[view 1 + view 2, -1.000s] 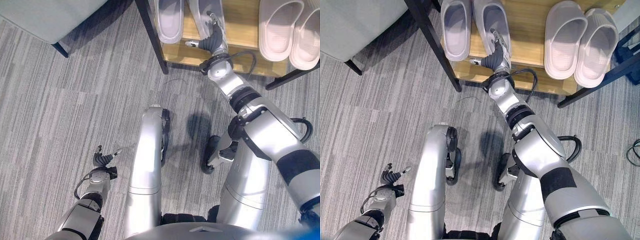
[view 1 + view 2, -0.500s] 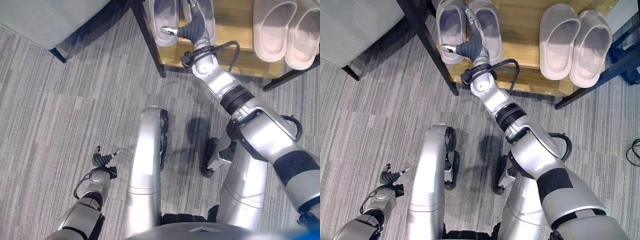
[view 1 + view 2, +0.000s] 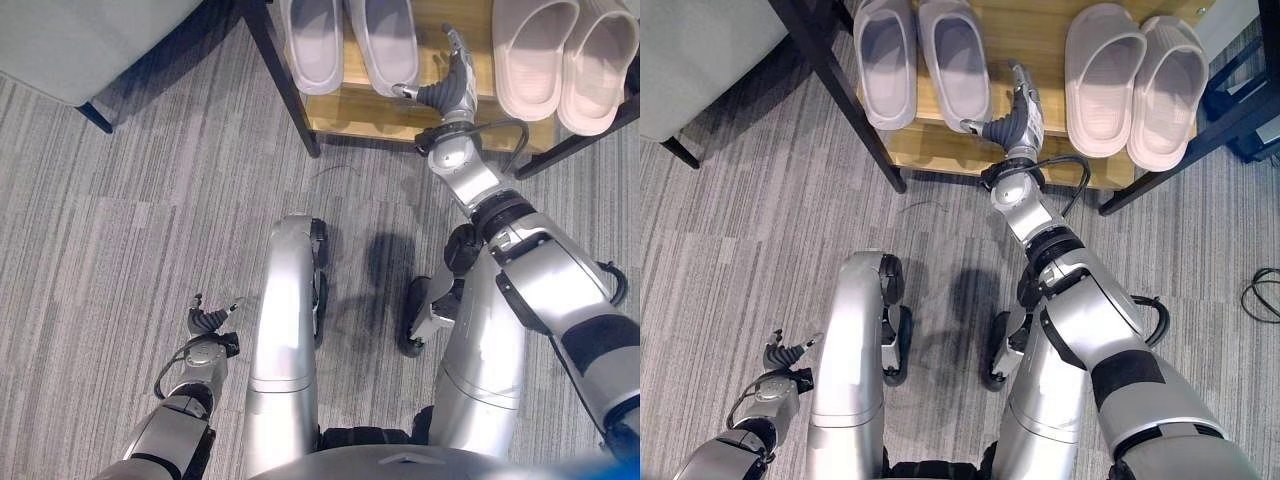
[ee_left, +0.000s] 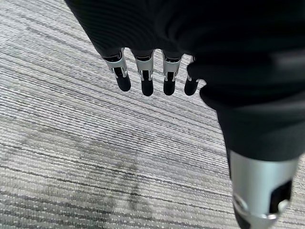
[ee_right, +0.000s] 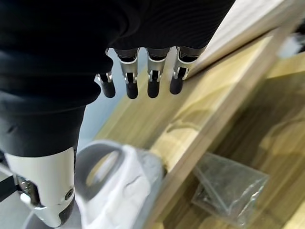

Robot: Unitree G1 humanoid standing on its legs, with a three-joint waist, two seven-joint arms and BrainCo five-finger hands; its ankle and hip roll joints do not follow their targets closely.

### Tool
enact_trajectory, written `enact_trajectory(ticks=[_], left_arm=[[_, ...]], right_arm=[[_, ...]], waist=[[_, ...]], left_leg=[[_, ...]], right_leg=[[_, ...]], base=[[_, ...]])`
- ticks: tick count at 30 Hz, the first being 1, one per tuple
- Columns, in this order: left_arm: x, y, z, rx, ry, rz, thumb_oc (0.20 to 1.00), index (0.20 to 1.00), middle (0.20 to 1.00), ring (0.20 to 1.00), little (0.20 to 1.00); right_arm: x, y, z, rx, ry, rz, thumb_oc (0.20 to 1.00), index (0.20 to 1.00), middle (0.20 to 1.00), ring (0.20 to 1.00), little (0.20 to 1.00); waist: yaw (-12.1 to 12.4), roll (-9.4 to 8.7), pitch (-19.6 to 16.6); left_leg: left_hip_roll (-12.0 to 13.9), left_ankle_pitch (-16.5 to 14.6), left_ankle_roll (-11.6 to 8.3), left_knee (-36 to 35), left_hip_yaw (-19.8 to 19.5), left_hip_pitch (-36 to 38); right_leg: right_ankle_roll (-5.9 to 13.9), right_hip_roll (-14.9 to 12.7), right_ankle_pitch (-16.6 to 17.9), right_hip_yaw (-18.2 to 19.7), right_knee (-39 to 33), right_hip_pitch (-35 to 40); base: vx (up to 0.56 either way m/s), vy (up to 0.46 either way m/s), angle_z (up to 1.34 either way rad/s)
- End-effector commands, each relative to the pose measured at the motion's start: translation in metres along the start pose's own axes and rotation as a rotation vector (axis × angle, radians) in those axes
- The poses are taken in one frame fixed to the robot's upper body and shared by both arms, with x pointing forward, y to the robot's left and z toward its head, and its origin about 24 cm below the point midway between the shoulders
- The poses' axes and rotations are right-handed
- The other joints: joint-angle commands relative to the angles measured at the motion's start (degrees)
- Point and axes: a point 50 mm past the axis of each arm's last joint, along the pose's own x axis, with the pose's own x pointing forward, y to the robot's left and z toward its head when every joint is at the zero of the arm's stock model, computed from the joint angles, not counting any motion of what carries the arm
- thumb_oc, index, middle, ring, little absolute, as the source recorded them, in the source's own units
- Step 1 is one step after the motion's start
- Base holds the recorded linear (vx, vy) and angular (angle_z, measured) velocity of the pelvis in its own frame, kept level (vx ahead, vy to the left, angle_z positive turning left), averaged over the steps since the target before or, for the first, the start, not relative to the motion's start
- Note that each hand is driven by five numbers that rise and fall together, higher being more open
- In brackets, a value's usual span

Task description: Arrange the slippers neatly on the shoe rack.

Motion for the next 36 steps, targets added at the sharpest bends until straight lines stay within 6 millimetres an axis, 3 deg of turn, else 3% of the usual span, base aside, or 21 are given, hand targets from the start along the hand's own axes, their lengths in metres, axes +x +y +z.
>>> enact_trajectory(ticks=[1, 11, 18, 32, 34, 36], left_arm=[[0.001, 0.017, -0.005, 0.076, -0.010, 0.057, 1.000, 1.000, 1.000, 1.000, 1.000], [0.002, 0.011, 0.001, 0.080, -0.017, 0.050, 1.000, 1.000, 1.000, 1.000, 1.000], [0.001, 0.010, -0.001, 0.084, -0.014, 0.052, 1.000, 1.000, 1.000, 1.000, 1.000], [-0.001, 0.011, -0.008, 0.083, 0.006, 0.053, 1.000, 1.000, 1.000, 1.000, 1.000], [-0.002, 0.010, -0.009, 0.083, 0.013, 0.057, 1.000, 1.000, 1.000, 1.000, 1.000], [-0.003, 0.007, -0.010, 0.065, 0.018, 0.064, 1.000, 1.000, 1.000, 1.000, 1.000]], right_arm=[[0.009, -0.005, 0.039, 0.094, -0.135, -0.041, 1.000, 1.000, 1.000, 1.000, 1.000], [-0.019, 0.037, 0.049, 0.198, -0.153, 0.121, 1.000, 1.000, 1.000, 1.000, 1.000], [-0.030, 0.050, 0.054, 0.240, -0.177, 0.195, 1.000, 1.000, 1.000, 1.000, 1.000], [-0.036, 0.056, 0.067, 0.340, -0.198, 0.249, 1.000, 1.000, 1.000, 1.000, 1.000], [-0.038, 0.053, 0.066, 0.334, -0.215, 0.225, 1.000, 1.000, 1.000, 1.000, 1.000], [-0.036, 0.035, 0.057, 0.269, -0.255, 0.118, 1.000, 1.000, 1.000, 1.000, 1.000]], waist=[[3.4, -1.32, -0.6], [3.2, -1.61, -0.6], [3.4, -1.41, -0.6], [3.7, -1.47, -0.6], [3.5, -1.87, -0.6], [2.8, -2.25, -0.6]], left_leg=[[-1.8, -1.0, -2.30, -3.2, -9.2, 1.3], [-1.9, -1.1, -2.53, -2.9, -9.5, 1.3], [-1.9, -1.1, -2.70, -2.5, -9.3, 1.3], [-2.0, -1.0, -3.02, -2.0, -9.5, 1.3], [-2.0, -1.1, -3.04, -2.0, -9.4, 1.3], [-2.0, -1.2, -3.01, -1.8, -9.3, 1.3]], right_leg=[[3.01, -0.1, 2.1, 13.4, 1.7, 3.4], [3.17, 0.0, 2.1, 13.4, 2.0, 3.4], [3.25, 0.0, 2.2, 13.7, 2.5, 3.4], [3.36, 0.4, 2.2, 14.2, 3.2, 3.4], [3.42, 0.4, 2.3, 14.2, 3.2, 3.4], [3.40, 0.4, 2.2, 14.3, 3.3, 3.4]], base=[[0.00, 0.000, 0.00], [0.00, 0.000, 0.00], [0.00, 0.000, 0.00], [0.00, 0.000, 0.00], [0.00, 0.000, 0.00], [0.00, 0.000, 0.00]])
